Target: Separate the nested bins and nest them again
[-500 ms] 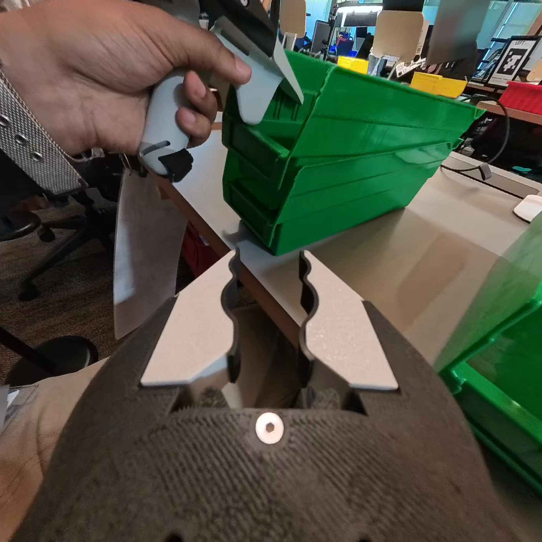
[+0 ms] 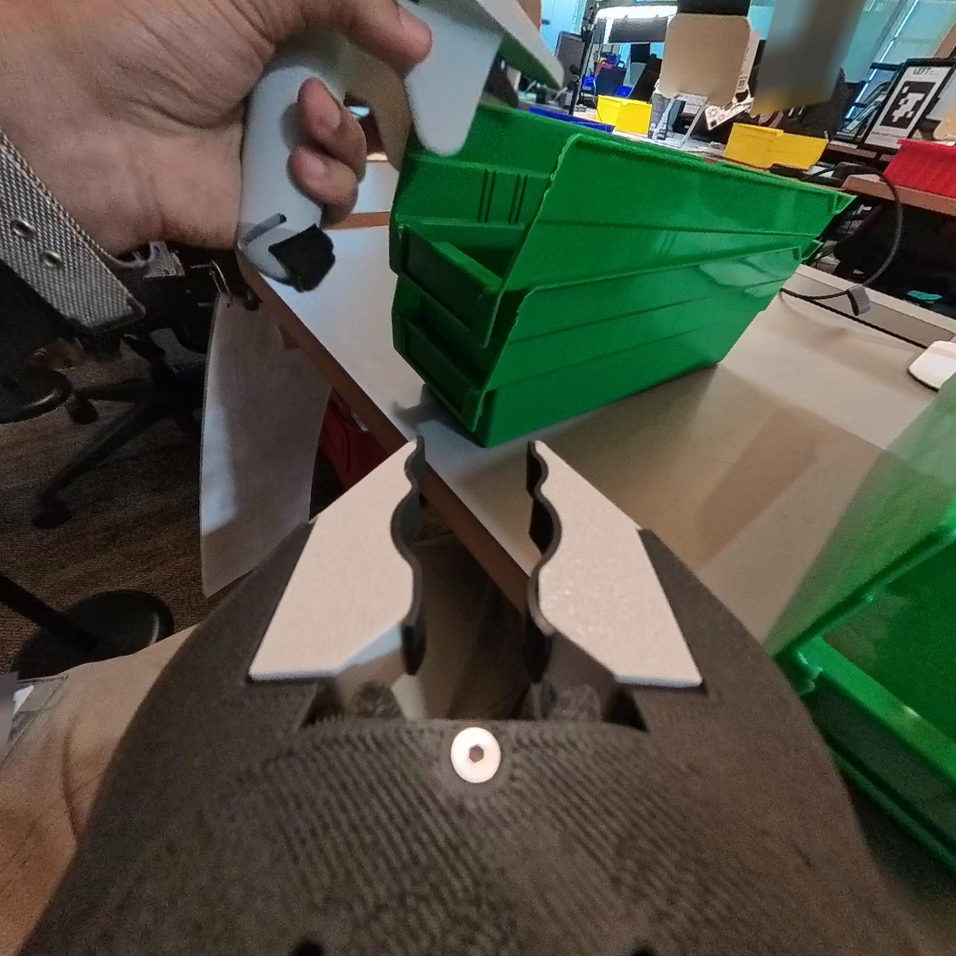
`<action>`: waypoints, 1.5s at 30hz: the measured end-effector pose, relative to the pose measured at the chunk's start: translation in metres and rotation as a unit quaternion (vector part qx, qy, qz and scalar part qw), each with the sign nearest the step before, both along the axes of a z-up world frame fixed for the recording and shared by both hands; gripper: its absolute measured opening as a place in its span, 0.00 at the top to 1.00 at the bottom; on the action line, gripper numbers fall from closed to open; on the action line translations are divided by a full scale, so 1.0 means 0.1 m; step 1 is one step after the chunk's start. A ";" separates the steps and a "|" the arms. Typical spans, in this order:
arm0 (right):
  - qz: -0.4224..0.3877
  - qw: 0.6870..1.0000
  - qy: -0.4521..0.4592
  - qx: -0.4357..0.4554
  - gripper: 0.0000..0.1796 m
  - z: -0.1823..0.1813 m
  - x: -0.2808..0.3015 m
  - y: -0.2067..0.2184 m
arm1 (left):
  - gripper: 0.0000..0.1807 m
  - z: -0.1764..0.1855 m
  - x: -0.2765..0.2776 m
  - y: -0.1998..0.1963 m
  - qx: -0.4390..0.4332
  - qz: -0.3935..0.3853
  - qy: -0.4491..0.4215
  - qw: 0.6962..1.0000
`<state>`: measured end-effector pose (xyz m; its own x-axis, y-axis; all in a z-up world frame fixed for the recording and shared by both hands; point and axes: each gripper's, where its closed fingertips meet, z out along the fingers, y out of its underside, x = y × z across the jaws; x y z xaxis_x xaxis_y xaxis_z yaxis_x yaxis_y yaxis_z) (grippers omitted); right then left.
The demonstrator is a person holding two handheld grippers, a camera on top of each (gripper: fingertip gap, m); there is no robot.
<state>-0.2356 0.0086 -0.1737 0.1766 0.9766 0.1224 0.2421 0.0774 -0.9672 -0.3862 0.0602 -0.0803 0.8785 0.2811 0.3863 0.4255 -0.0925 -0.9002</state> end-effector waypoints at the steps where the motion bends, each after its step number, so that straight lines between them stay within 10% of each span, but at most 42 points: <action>1: 0.000 1.000 -0.001 0.000 0.79 0.00 0.00 0.00 | 0.84 0.02 -0.01 -0.01 0.000 0.002 0.008 1.000; 13: 0.004 1.000 -0.002 0.000 0.79 -0.01 0.00 -0.02 | 0.99 -0.21 -0.10 0.02 -0.033 0.035 0.023 0.999; 45: 0.014 1.000 -0.003 0.002 0.80 -0.01 -0.02 -0.04 | 0.90 -0.17 0.04 -0.03 0.041 0.044 0.096 0.994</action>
